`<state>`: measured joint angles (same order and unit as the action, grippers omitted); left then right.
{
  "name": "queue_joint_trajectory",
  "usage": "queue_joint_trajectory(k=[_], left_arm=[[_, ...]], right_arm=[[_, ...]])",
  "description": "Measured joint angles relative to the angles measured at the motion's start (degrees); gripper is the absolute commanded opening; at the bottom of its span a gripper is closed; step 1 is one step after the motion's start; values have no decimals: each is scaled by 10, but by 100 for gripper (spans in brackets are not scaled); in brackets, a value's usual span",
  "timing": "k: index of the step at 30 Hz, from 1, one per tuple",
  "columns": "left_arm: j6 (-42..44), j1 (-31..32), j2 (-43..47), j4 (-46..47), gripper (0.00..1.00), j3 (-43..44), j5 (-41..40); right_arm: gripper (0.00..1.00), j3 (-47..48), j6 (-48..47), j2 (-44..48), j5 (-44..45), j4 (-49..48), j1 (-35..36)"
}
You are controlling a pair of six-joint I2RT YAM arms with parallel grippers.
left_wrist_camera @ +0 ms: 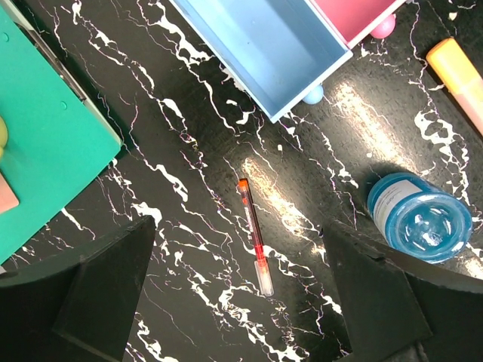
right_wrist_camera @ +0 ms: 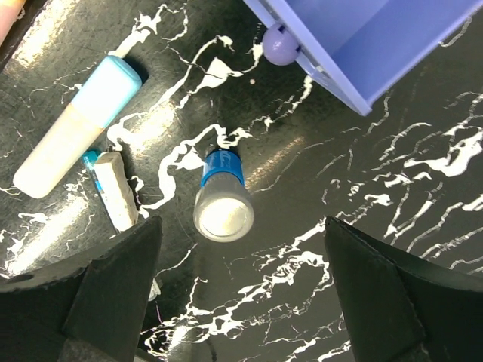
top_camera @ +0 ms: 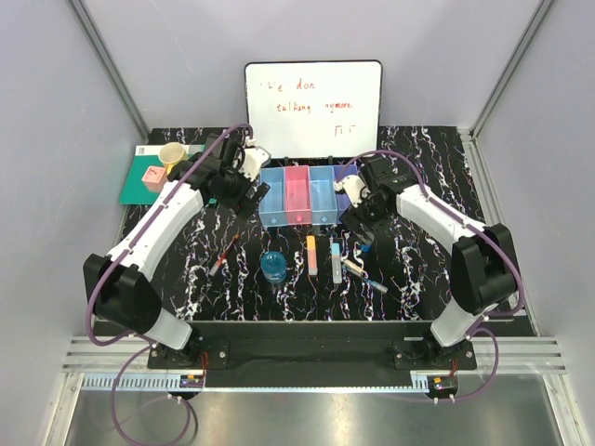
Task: Sort the stationery into containers
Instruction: Pick up the stationery from the center of the board.
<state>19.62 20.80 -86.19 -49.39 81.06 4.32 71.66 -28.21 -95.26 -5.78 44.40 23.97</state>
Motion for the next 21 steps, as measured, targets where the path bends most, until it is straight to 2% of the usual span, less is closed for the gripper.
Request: queue_joint_trajectory(k=[15,21], left_arm=[[1,0,0,-1,99,-1,0],[2,0,0,0,99,-1,0]], right_arm=[[72,-3,3,-32,-19,0,1],[67,-13,6,-33,-30,0,1]])
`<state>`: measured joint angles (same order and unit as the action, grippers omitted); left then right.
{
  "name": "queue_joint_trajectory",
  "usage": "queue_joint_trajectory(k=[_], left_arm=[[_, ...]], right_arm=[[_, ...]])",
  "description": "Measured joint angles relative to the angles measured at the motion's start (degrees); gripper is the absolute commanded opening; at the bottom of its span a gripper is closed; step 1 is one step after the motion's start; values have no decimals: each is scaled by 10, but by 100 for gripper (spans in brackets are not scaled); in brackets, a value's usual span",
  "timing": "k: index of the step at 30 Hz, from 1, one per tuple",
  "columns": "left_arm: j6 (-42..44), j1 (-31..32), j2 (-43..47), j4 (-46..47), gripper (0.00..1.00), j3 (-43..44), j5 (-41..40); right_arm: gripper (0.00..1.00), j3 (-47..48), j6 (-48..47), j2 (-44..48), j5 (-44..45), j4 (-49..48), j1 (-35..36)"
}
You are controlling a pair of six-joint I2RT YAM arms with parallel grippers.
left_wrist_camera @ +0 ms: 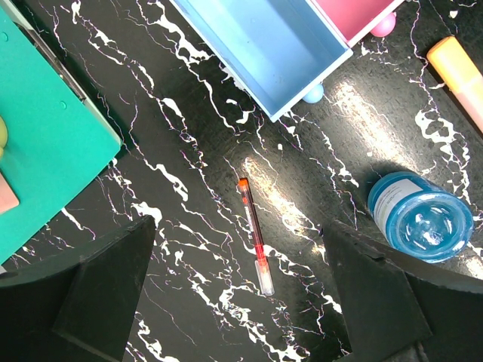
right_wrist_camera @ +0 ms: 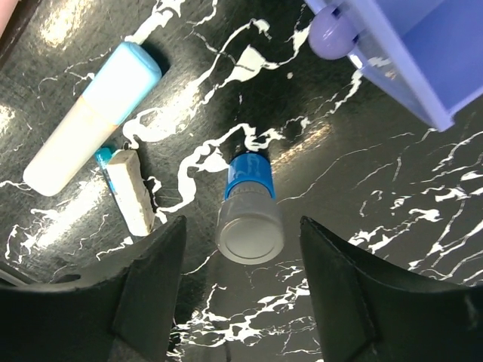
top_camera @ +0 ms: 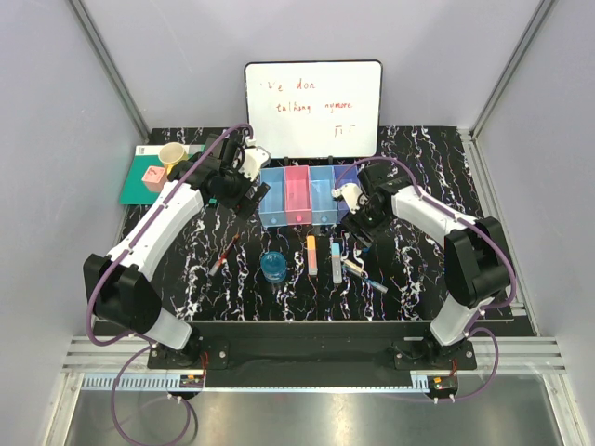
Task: Sort the stationery into containers
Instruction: Pick up the stationery from the center of the board.
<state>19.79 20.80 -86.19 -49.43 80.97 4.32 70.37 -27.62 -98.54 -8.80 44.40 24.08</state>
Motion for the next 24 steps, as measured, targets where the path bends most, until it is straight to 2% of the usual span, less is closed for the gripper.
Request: queue_joint_trajectory(k=[2,8,18,20,24], left_arm=[[2,0,0,0,99,0,0],[3,0,0,0,99,0,0],[3,0,0,0,99,0,2],[3,0,0,0,99,0,7],[3,0,0,0,99,2,39]], right_arm=[[62,-3,0,0,-2,0,0],[34,-8,3,-3,-12,0,0],[11,-7,6,-1,-12,5,0],[0,-5,3,6,-9,12,0],[0,26,1,45,-7,31,0]])
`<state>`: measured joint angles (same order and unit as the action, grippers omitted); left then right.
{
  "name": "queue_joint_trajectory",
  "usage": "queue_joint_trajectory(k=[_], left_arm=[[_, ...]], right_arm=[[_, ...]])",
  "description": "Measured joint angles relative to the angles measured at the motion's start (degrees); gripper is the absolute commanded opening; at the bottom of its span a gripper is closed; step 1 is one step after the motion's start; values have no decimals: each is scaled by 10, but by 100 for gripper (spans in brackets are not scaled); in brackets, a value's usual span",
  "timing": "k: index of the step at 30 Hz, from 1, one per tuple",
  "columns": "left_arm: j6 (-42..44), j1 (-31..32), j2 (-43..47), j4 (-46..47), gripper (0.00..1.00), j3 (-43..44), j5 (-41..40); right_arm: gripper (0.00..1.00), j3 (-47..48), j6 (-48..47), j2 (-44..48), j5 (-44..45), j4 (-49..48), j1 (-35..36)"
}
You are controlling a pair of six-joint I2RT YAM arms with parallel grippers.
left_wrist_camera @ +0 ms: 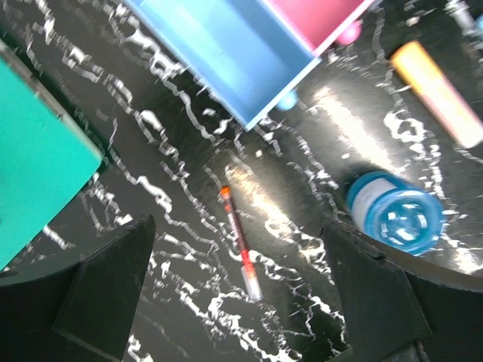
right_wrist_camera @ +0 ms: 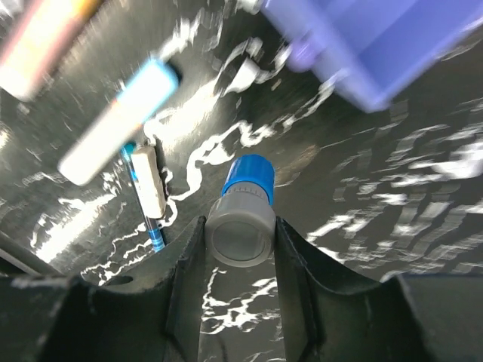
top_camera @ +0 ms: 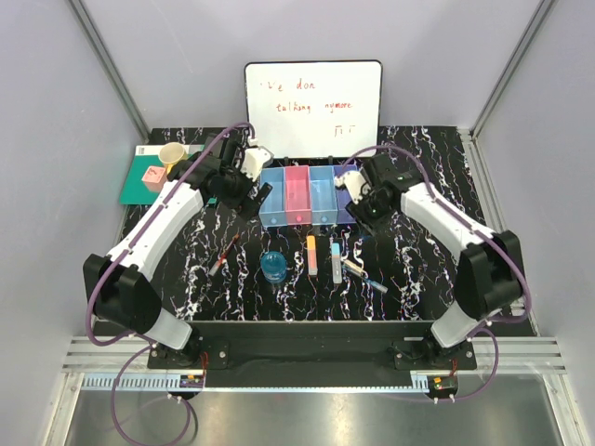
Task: Sort the stationery into containers
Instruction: Pick up the stationery from the center of the board.
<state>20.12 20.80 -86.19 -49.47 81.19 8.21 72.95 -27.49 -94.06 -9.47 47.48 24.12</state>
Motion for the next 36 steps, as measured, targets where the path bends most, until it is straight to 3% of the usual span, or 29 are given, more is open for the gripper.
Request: queue_joint_trajectory(k=[7,13,22,30,36], left_arm=[[0,0,0,4,99,30,89],[-5,0,-10,15,99,89,214],[-75,0,-78,58,99,229,440],[-134,0,-111,78,98,244,639],[-144,7,-130,81,95,245,715]], right_arm=[[0,103,5,90,-26,4,0],[0,162,18,124,-121,1,2],[0,156,16,137,-293,-42,2],[0,115,19,197,-383,-139,3],[0,114,46,204,-408,-215,3]])
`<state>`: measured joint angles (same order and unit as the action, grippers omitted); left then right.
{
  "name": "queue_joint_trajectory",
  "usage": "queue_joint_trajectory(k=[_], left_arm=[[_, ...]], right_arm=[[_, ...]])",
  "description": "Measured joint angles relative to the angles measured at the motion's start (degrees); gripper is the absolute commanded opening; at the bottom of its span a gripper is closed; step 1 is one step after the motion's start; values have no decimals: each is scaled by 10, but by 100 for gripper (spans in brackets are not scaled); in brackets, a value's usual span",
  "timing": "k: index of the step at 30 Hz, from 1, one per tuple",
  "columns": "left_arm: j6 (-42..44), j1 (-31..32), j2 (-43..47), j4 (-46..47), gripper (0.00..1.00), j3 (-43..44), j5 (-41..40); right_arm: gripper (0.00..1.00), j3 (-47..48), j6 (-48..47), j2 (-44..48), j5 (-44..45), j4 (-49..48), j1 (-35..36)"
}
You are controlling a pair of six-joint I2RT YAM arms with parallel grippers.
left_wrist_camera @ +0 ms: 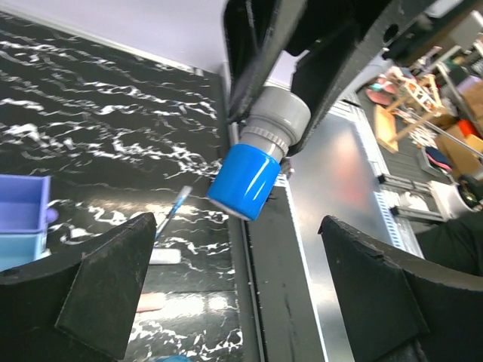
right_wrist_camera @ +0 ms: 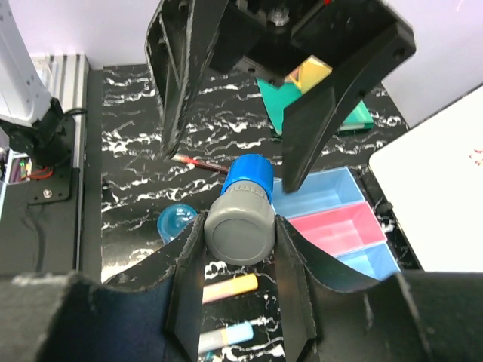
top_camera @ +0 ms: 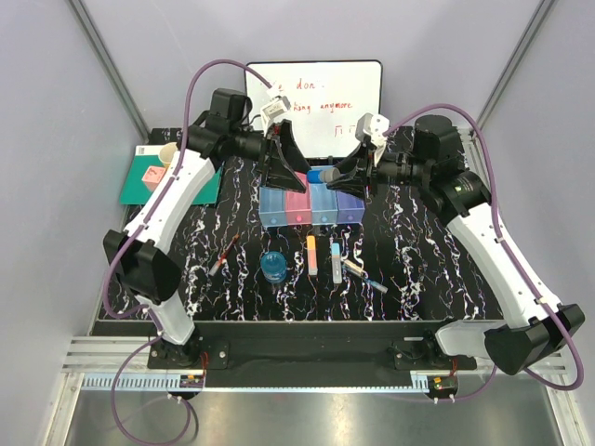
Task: Sort the stationery into containers
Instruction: Pick up the stationery from the center of the board.
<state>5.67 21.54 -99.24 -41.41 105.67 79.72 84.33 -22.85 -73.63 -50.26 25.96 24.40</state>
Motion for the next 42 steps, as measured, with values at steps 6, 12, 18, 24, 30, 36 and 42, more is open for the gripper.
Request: queue_joint_trajectory(k=[6,12,18,24,30,36,42], left_arm=[[0,12,-1,4,86,2,27],[-2,23,-6,8,71,20,33],[-5,31,-14,12,62,42,35],[-15,32,-20,20,51,42,32],[-22,34,-25,25,27,42,27],[-28,34,-25,31,15,42,29],[-34,34,-25,41,9,42,27]], right_arm=[[0,-3,19,0,-5,-32,3],[0,-4,25,0,-5,-45,6],[0,-6,26,0,-6,-57,7],[0,-14,26,0,-12,-68,8],[0,-20,25,2,-13,-69,8],[0,-25,24,6,-8,-69,8],[0,-32,21,11,-1,-76,8]])
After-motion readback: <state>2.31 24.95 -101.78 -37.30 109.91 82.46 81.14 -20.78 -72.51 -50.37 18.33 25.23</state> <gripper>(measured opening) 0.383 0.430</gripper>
